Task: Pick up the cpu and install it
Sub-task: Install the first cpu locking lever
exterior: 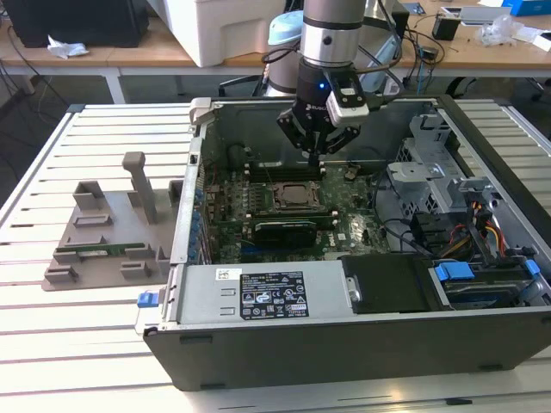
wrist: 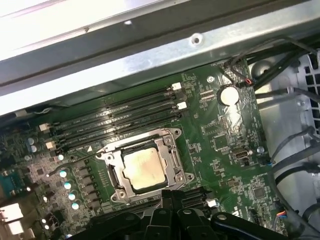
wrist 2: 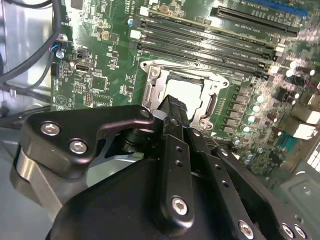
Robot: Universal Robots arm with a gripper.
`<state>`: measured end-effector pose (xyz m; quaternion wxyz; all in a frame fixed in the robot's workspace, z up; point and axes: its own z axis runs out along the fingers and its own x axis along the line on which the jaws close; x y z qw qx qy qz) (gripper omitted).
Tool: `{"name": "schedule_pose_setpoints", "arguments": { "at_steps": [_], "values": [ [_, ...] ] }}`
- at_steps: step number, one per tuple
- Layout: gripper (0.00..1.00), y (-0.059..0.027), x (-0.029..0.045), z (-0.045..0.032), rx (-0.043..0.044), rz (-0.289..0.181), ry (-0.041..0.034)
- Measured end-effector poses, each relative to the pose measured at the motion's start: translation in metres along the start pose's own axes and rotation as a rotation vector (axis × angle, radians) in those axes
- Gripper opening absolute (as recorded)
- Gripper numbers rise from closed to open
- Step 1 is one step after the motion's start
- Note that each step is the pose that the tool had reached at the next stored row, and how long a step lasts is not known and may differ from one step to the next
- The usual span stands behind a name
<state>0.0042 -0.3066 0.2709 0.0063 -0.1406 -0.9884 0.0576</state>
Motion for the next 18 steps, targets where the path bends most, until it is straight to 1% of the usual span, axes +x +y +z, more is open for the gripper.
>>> {"name": "schedule_pose_setpoints", "arguments": {
  "at_steps": [2, 5, 7, 10, 18],
  "values": [
    [0.11, 0.0, 0.0, 0.0, -0.0001, -0.022, -0.0025],
    [0.11, 0.0, 0.0, 0.0, -0.0004, -0.073, -0.0085],
    [0.11, 0.0, 0.0, 0.0, -0.0004, -0.093, -0.0108],
    [0.11, 0.0, 0.0, 0.0, -0.0006, -0.139, -0.0162],
    [0.11, 0.0, 0.0, 0.0, -0.0009, -0.228, -0.0266]
  ]
}}
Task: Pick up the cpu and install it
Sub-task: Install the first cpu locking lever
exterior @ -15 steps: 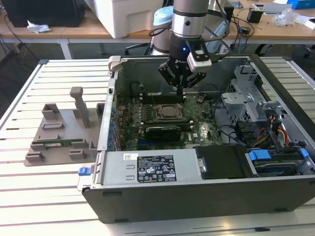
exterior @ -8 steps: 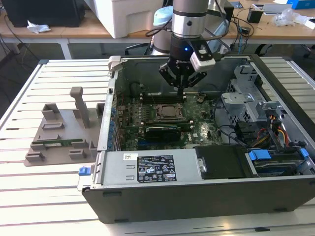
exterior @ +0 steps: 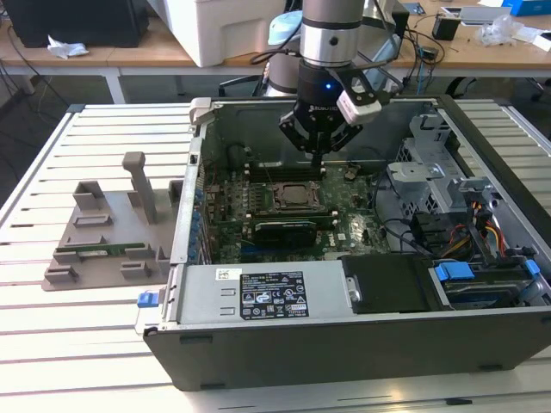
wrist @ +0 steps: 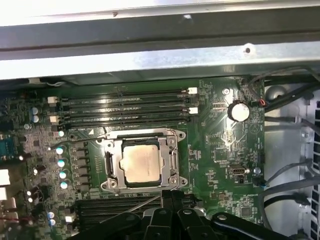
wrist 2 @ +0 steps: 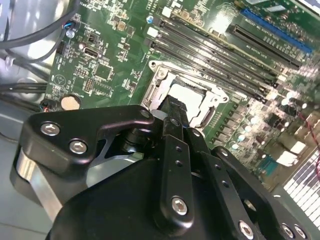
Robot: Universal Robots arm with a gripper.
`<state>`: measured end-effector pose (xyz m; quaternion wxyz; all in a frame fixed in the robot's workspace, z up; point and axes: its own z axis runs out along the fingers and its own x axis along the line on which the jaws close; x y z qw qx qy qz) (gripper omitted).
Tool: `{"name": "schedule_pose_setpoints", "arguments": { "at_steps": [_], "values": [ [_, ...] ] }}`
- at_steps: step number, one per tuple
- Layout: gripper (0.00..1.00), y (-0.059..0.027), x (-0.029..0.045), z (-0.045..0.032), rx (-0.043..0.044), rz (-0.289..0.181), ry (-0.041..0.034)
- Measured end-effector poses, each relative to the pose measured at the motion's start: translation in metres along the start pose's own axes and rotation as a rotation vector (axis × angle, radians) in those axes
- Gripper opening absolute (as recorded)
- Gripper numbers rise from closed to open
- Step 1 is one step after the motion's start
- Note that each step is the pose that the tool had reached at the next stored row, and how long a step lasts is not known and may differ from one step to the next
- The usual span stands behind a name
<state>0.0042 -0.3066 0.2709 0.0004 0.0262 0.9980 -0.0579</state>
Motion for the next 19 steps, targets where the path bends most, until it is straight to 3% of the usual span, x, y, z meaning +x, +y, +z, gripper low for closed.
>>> {"name": "schedule_pose_setpoints", "arguments": {
  "at_steps": [19],
  "values": [
    [0.11, 0.0, 0.0, 0.0, -0.001, -0.276, -0.0321]
  ]
}}
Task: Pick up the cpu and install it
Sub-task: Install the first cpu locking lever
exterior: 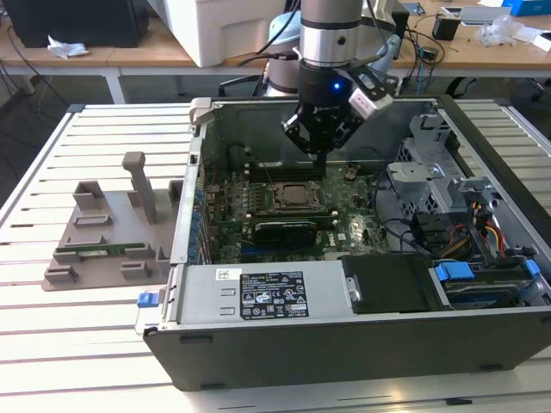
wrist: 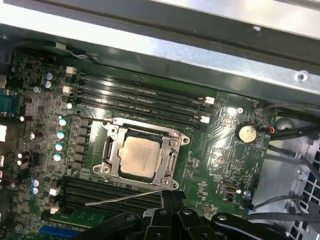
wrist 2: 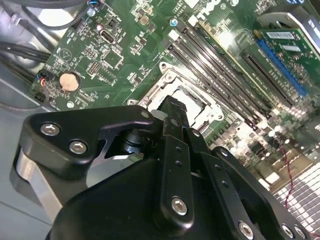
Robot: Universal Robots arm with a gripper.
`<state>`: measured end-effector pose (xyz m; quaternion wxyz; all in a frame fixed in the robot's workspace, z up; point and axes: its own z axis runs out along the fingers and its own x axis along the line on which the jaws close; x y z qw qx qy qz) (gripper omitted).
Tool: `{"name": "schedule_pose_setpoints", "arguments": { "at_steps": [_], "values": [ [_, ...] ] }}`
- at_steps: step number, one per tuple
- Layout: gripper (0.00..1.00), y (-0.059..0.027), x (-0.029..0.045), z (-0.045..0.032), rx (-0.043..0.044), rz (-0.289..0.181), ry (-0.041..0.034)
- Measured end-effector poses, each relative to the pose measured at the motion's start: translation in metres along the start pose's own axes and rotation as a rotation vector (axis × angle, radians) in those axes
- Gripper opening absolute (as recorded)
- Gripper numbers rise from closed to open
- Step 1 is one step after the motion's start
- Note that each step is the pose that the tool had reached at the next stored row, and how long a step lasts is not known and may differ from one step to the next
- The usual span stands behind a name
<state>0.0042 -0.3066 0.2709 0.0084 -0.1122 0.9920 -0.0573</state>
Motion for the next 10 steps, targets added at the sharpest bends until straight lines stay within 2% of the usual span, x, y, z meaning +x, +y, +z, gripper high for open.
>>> {"name": "schedule_pose_setpoints", "arguments": {
  "at_steps": [3, 7, 10],
  "values": [
    [0.11, 0.0, 0.0, 0.0, -0.0002, -0.053, -0.0062],
    [0.11, 0.0, 0.0, 0.0, -0.0004, -0.095, -0.0111],
    [0.11, 0.0, 0.0, 0.0, -0.0006, -0.153, -0.0178]
  ]
}}
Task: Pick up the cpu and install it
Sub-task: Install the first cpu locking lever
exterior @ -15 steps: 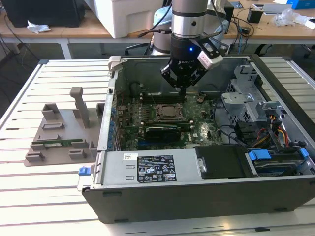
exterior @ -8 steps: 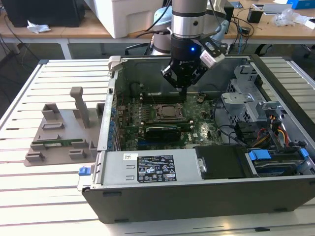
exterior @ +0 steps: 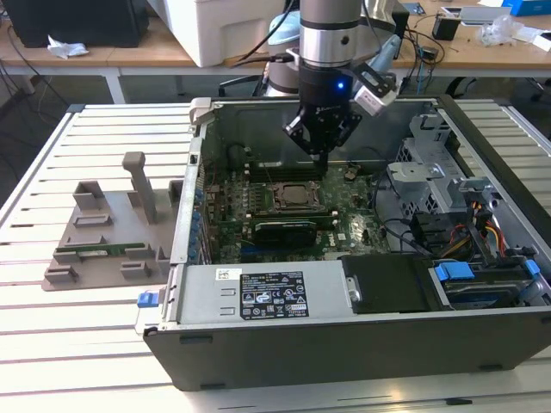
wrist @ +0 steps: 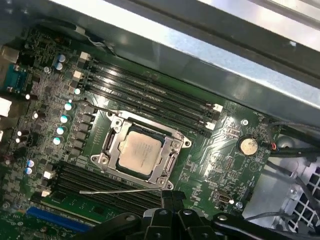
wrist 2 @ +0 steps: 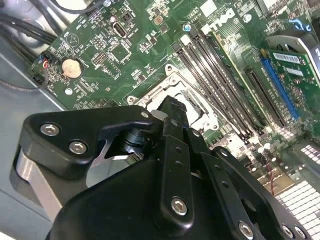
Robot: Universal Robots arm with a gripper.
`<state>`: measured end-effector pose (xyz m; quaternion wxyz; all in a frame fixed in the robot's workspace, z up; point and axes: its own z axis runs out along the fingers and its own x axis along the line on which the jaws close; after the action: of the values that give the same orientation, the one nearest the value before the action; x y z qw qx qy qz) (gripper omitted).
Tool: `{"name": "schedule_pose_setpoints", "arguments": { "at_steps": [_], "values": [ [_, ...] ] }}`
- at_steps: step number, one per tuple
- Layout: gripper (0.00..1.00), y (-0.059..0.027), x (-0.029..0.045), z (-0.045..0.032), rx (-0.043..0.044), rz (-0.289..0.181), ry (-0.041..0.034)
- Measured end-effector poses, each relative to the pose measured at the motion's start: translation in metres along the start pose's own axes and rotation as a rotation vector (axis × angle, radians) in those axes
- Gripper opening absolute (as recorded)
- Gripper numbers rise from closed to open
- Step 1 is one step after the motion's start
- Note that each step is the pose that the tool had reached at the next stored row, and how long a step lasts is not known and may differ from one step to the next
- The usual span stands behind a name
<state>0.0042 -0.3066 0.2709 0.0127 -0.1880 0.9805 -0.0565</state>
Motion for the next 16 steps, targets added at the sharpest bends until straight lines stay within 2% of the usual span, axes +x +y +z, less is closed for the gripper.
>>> {"name": "schedule_pose_setpoints", "arguments": {
  "at_steps": [2, 16],
  "values": [
    [0.11, 0.0, 0.0, 0.0, -0.0001, -0.037, -0.0043],
    [0.11, 0.0, 0.0, 0.0, -0.0007, -0.189, -0.0219]
  ]
}}
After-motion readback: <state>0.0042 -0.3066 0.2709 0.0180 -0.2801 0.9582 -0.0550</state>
